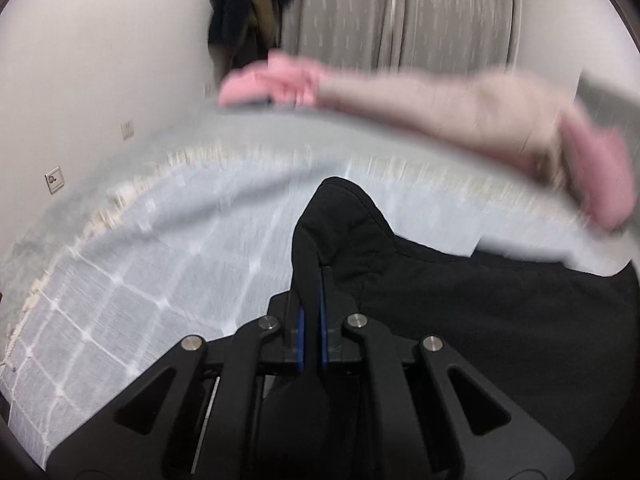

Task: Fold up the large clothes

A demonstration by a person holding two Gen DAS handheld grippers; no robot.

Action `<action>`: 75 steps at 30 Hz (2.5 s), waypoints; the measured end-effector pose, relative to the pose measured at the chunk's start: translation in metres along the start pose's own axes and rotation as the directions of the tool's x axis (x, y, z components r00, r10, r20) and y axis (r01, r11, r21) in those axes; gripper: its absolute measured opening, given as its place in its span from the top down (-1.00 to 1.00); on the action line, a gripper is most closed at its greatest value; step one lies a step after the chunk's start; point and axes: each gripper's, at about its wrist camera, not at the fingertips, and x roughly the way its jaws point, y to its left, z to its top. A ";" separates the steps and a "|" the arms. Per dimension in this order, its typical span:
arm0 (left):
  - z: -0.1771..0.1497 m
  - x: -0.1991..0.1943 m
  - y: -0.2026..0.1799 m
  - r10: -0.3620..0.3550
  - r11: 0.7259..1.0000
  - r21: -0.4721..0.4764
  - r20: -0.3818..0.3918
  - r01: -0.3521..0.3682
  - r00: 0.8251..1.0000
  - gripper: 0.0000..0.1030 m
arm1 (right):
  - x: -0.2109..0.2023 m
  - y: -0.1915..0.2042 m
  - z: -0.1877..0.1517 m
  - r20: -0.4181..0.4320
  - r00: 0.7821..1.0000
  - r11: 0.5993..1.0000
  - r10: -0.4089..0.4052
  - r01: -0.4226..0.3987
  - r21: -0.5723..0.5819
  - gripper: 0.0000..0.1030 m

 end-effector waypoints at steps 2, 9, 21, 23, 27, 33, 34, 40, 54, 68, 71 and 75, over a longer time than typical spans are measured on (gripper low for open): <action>-0.011 0.027 -0.001 0.012 1.000 0.000 -0.101 -0.012 0.995 0.79 | 0.036 -0.007 -0.014 -0.122 0.992 0.999 -0.025 0.028 0.029 0.77; 0.003 0.011 0.017 0.085 0.995 -0.035 -0.129 -0.091 0.988 0.18 | 0.018 -0.015 -0.006 -0.129 0.989 0.997 -0.070 0.073 0.025 0.38; -0.056 -0.044 -0.040 -0.108 0.985 0.118 -0.179 0.130 0.978 -0.59 | -0.049 0.119 -0.067 -0.173 0.971 0.953 0.165 -0.202 -0.227 -0.29; -0.072 -0.040 -0.011 -0.078 0.991 0.089 -0.212 0.099 0.974 -0.59 | -0.045 0.095 -0.079 -0.203 0.976 0.968 0.083 -0.127 -0.216 -0.29; -0.089 -0.060 0.036 0.059 0.994 0.099 -0.206 -0.040 0.977 -0.86 | -0.050 -0.007 -0.095 -0.208 0.972 0.990 -0.111 0.089 -0.113 -0.29; -0.105 -0.111 0.073 0.006 0.997 -0.077 -0.248 -0.026 0.969 -0.85 | -0.104 -0.076 -0.100 -0.217 0.968 0.975 -0.127 0.162 0.150 -0.47; -0.107 -0.126 0.071 -0.014 0.996 -0.088 -0.229 -0.006 0.973 -0.85 | -0.115 -0.083 -0.105 -0.207 0.974 0.972 -0.092 0.133 0.194 -0.47; -0.130 -0.168 0.051 -0.143 0.981 -0.167 -0.251 0.103 0.957 -0.87 | -0.147 -0.081 -0.111 -0.200 0.980 0.967 0.005 0.047 0.251 -0.47; -0.169 -0.153 0.031 -0.375 0.885 -0.395 -0.292 0.246 0.880 -0.87 | -0.178 -0.010 -0.129 -0.164 0.982 0.987 0.089 -0.065 0.146 -0.54; -0.191 -0.136 0.018 -0.421 0.808 -0.546 -0.272 0.221 0.865 -0.87 | -0.159 0.071 -0.153 -0.244 0.962 0.992 0.124 -0.126 0.005 -0.54; -0.187 -0.134 0.019 -0.405 0.784 -0.581 -0.213 0.218 0.889 -0.87 | -0.158 0.085 -0.155 -0.246 0.962 0.991 0.117 -0.129 -0.034 -0.54; -0.183 -0.118 0.020 -0.397 0.716 -0.661 -0.121 0.224 0.910 -0.87 | -0.152 0.097 -0.157 -0.259 0.958 0.988 0.123 -0.142 -0.055 -0.54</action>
